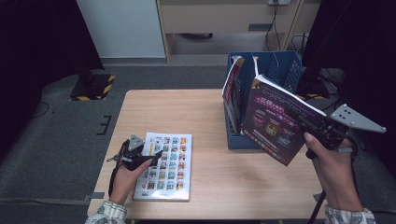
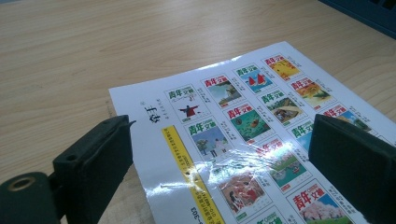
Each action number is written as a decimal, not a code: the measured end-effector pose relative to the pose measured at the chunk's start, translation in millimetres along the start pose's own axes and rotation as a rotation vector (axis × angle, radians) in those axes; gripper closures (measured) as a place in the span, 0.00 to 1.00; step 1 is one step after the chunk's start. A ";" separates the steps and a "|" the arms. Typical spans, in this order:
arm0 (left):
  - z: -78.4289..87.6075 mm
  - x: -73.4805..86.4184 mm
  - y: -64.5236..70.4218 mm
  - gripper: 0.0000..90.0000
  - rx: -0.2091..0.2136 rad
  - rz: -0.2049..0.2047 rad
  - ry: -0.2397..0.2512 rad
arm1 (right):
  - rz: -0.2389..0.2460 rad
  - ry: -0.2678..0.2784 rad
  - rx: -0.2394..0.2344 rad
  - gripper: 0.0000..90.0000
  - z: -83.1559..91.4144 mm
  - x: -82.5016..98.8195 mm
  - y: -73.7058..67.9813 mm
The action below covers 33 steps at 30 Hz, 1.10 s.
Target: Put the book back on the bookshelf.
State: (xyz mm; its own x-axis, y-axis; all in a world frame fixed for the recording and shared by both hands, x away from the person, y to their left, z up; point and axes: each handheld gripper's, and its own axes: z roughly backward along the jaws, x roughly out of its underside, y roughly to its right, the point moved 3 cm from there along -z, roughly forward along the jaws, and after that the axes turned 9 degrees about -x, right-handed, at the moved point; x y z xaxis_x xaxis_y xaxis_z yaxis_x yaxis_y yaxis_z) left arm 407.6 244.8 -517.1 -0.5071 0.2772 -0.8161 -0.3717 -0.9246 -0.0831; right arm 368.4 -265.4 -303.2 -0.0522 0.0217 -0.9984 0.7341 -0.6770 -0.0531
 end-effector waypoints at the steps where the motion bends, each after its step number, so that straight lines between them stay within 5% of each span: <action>1: 0.1 0.0 -0.1 0.07 0.000 0.000 0.000 | 0.000 0.000 0.000 0.94 0.0 0.0 0.0; 33: 1.1 -0.1 -0.8 0.07 -0.002 0.002 0.003 | 0.023 -0.041 0.141 0.94 13.9 1.6 25.1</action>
State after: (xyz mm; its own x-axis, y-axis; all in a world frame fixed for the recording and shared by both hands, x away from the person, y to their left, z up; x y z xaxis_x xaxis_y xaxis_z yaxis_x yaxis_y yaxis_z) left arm 407.1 245.8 -516.3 -0.5053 0.2747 -0.8180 -0.3690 -0.9257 -0.0829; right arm 377.4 -292.6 -305.8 -0.0658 -0.0230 -0.9976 0.6328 -0.7739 -0.0239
